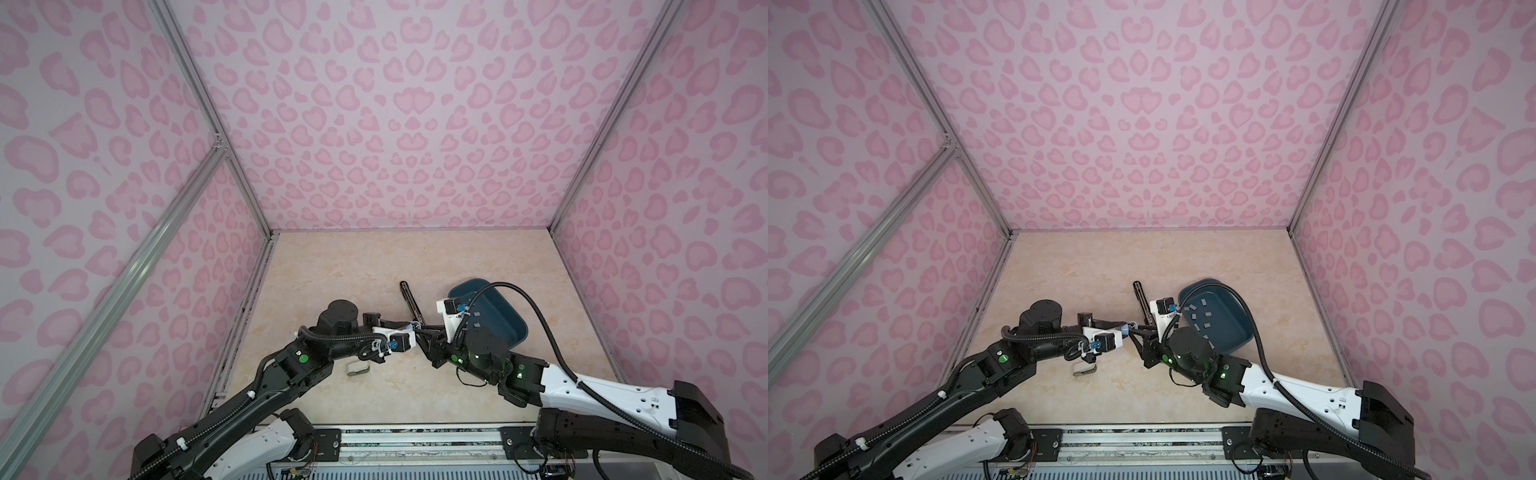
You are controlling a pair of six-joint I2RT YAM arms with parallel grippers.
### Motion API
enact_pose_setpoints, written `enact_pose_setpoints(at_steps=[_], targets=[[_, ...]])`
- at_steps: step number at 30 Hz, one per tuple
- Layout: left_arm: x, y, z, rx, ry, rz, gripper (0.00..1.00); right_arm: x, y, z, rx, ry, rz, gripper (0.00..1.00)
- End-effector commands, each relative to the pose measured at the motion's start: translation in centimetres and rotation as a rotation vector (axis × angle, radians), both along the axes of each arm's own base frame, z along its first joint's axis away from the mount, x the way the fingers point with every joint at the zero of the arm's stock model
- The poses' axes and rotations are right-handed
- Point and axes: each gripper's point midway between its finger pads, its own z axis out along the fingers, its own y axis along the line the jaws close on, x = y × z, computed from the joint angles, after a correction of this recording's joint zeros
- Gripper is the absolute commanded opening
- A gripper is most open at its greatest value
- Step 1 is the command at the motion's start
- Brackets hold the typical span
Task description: Load the staples into the stapler
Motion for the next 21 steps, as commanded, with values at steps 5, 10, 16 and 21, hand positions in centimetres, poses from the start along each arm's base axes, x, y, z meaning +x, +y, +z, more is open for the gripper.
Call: enact_pose_setpoints(at_steps=[5, 10, 16, 21], targets=[[-1.0, -0.3, -0.6, 0.016, 0.023, -0.061, 0.04, 0.9, -1.1, 0.4, 0.001, -0.035, -0.071, 0.31], [-1.4, -0.4, -0.8, 0.023, 0.031, -0.088, 0.04, 1.2, -1.4, 0.1, -0.002, -0.032, -0.081, 0.24], [-2.0, -0.5, -0.6, 0.012, 0.030, -0.117, 0.04, 1.3, -1.5, 0.0, 0.012, -0.028, -0.085, 0.07], [-2.0, -0.4, -0.7, 0.009, 0.033, -0.120, 0.04, 1.4, -1.9, 0.0, 0.058, -0.008, -0.090, 0.00]])
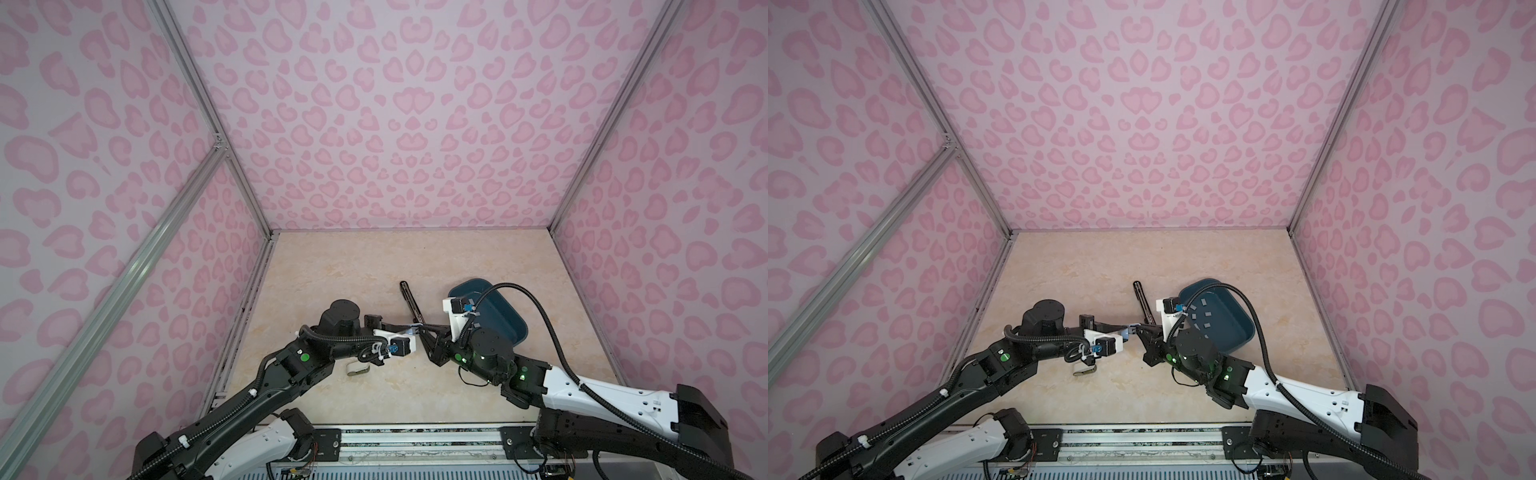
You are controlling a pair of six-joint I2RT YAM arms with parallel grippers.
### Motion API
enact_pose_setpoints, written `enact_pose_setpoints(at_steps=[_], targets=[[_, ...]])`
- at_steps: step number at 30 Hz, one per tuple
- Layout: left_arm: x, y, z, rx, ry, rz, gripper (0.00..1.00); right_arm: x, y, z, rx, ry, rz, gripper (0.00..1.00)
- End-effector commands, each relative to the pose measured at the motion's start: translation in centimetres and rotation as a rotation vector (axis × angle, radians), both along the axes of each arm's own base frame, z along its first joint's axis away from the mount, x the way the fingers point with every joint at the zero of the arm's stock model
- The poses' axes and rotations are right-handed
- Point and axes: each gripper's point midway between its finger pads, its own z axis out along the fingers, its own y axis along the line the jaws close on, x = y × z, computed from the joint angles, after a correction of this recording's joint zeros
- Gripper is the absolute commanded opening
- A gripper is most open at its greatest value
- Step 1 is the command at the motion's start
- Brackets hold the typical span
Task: Load the staples into the stapler
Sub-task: 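Grip the light blue stapler with the right gripper while the left gripper holds it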
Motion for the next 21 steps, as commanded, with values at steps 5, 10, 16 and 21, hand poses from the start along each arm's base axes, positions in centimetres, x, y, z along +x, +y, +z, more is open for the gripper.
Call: enact_pose_setpoints(at_steps=[5, 10, 16, 21], targets=[[-0.1, 0.5, 0.8, -0.055, 0.033, -0.038, 0.04, 1.1, -2.4, -0.1, 0.035, 0.005, -0.102, 0.00], [1.3, 1.6, 0.2, -0.041, 0.029, 0.002, 0.04, 1.0, -4.3, 0.3, 0.085, -0.001, -0.136, 0.00], [3.6, 3.1, -0.8, 0.022, 0.002, 0.106, 0.03, 0.8, -5.0, 0.9, 0.106, -0.014, -0.139, 0.00], [3.2, 3.0, 0.5, -0.010, -0.027, 0.096, 0.24, 0.9, -4.5, 0.5, 0.082, -0.002, -0.132, 0.00]])
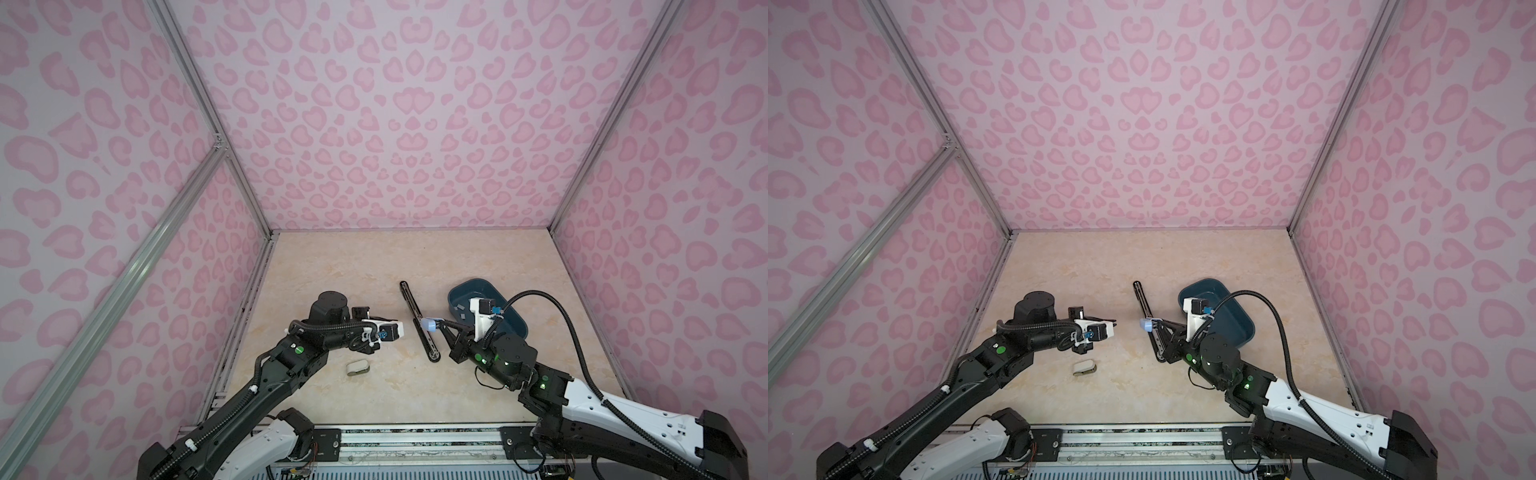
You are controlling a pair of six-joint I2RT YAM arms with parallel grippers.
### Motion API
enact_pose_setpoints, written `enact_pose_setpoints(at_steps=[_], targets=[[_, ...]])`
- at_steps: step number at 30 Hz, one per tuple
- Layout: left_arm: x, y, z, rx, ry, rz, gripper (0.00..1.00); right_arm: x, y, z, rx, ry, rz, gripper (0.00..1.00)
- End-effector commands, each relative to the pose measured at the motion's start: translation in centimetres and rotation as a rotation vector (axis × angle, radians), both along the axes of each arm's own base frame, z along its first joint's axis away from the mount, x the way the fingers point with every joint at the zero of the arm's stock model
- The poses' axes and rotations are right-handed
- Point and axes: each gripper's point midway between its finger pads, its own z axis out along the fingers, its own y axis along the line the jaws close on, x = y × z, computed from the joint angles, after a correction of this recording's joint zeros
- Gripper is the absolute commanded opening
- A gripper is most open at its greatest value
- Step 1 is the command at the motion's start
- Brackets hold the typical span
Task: Load the staples into the stapler
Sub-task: 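Grip the light blue stapler with the right gripper while the left gripper holds it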
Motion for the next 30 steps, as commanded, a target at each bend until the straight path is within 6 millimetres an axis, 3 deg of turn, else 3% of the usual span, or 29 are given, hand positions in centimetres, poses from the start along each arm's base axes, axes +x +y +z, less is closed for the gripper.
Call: enact_pose_setpoints(at_steps=[1, 8, 11, 16, 21, 26, 30], targets=[[-1.2, -0.5, 1.7, -0.034, -0.056, -0.046, 0.27, 0.3, 0.4, -0.2, -0.017, 0.006, -0.001, 0.00], [-4.5, -3.8, 5.1, -0.030, -0.218, -0.049, 0.34, 0.1, 3.2, -0.4, -0.043, 0.005, 0.040, 0.00], [-4.8, -5.5, 4.7, 0.007, -0.201, -0.073, 0.34, -0.1, 4.3, -0.6, -0.062, 0.004, 0.055, 0.00], [-2.9, -7.4, 2.6, 0.094, -0.153, -0.018, 0.23, -0.3, 5.4, -1.2, -0.056, 0.014, 0.083, 0.00], [-0.7, -6.6, 0.7, 0.197, -0.176, 0.088, 0.18, -0.2, 5.1, -1.2, -0.061, 0.010, 0.068, 0.00], [-0.5, -5.3, -1.7, 0.262, -0.164, 0.096, 0.16, -0.4, 4.9, -0.8, -0.043, 0.000, 0.073, 0.00], [0.0, -4.5, -2.2, 0.296, -0.156, 0.122, 0.09, -0.3, 4.5, -0.9, -0.046, 0.000, 0.058, 0.00]])
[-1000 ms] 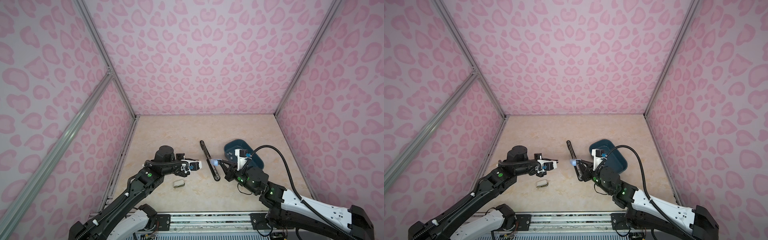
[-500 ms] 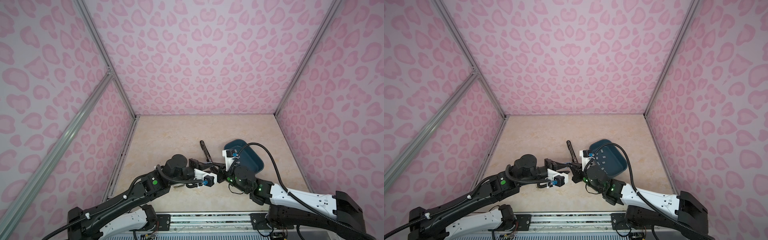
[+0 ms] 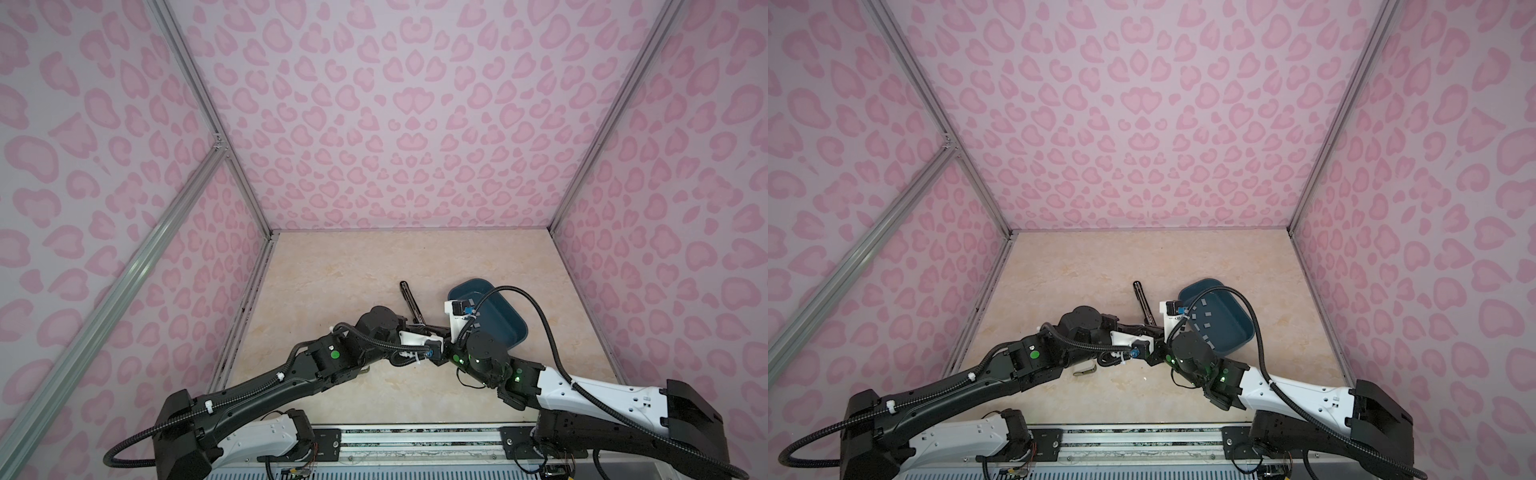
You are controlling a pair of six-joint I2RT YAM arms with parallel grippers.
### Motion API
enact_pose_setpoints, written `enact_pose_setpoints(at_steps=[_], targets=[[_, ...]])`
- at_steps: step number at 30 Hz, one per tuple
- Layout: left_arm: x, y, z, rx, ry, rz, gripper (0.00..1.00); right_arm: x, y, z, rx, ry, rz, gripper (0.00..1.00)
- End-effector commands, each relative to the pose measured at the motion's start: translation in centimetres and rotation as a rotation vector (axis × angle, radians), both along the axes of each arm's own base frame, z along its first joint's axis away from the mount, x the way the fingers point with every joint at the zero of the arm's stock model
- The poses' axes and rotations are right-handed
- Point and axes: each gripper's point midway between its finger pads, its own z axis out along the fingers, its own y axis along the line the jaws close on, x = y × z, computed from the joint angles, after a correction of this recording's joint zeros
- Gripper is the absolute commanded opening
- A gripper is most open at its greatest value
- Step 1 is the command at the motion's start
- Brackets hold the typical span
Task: Load the staples into the stapler
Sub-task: 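Grip the light blue stapler with the right gripper while the left gripper holds it, then open and draw back the left gripper while the right holds the stapler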
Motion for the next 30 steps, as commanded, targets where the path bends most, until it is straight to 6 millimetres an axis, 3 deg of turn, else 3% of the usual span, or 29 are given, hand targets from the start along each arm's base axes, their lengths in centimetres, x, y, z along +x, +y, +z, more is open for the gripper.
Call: enact_pose_setpoints(at_steps=[1, 8, 14, 16, 21, 26, 30], targets=[[1.1, 1.9, -1.2, 0.077, -0.008, 0.070, 0.09, 0.0, 0.0, 1.4, 0.051, -0.032, -0.004, 0.00], [1.5, 3.7, -3.2, 0.128, 0.010, 0.080, 0.11, -0.2, -1.8, 2.3, 0.079, -0.050, -0.043, 0.00], [1.5, 3.5, -2.5, 0.095, 0.039, 0.058, 0.13, -0.5, -2.9, 2.8, 0.098, -0.062, -0.060, 0.00], [1.0, 3.1, -1.0, 0.038, 0.035, 0.039, 0.15, -0.3, -3.1, 2.6, 0.090, -0.062, -0.075, 0.00], [-0.9, 2.0, 5.5, -0.179, 0.009, -0.001, 0.27, -0.2, -3.2, 2.7, 0.075, -0.067, -0.082, 0.00], [-0.9, 1.2, 12.6, -0.558, 0.102, 0.152, 0.25, 0.3, -4.5, 2.5, 0.093, -0.072, -0.152, 0.00], [0.2, 1.4, 14.0, -0.763, 0.238, 0.264, 0.20, 0.5, -5.5, 2.3, 0.110, -0.062, -0.195, 0.00]])
